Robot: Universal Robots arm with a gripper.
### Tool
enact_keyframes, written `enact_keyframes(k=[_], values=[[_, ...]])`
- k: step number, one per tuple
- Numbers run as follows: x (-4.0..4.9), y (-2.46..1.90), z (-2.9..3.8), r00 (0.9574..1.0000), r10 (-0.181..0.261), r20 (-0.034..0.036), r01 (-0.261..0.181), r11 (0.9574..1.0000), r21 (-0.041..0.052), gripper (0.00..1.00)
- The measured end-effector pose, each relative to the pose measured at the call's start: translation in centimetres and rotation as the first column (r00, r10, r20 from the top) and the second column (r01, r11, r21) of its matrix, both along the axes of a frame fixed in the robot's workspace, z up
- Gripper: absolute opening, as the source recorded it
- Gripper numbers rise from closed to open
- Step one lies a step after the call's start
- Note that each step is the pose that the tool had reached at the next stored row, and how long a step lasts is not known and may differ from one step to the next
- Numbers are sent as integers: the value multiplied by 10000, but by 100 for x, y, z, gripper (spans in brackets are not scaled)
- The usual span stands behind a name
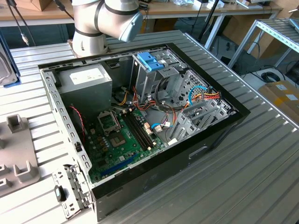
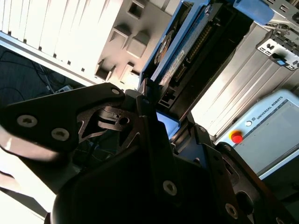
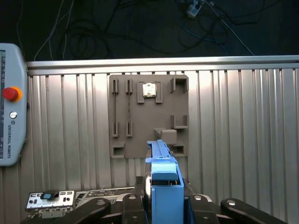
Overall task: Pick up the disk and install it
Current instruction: 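Pick up the disk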
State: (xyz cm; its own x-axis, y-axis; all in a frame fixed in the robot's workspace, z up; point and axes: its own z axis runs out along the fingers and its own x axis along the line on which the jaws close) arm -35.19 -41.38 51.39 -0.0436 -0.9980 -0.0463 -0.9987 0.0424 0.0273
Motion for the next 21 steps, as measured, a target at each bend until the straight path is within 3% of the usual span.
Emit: enact_keyframes(k=[12, 21], values=[[5, -156, -4, 10000, 20, 0, -20, 10000, 0, 37], [72, -189, -9, 10000, 34, 1, -34, 10000, 0, 37]])
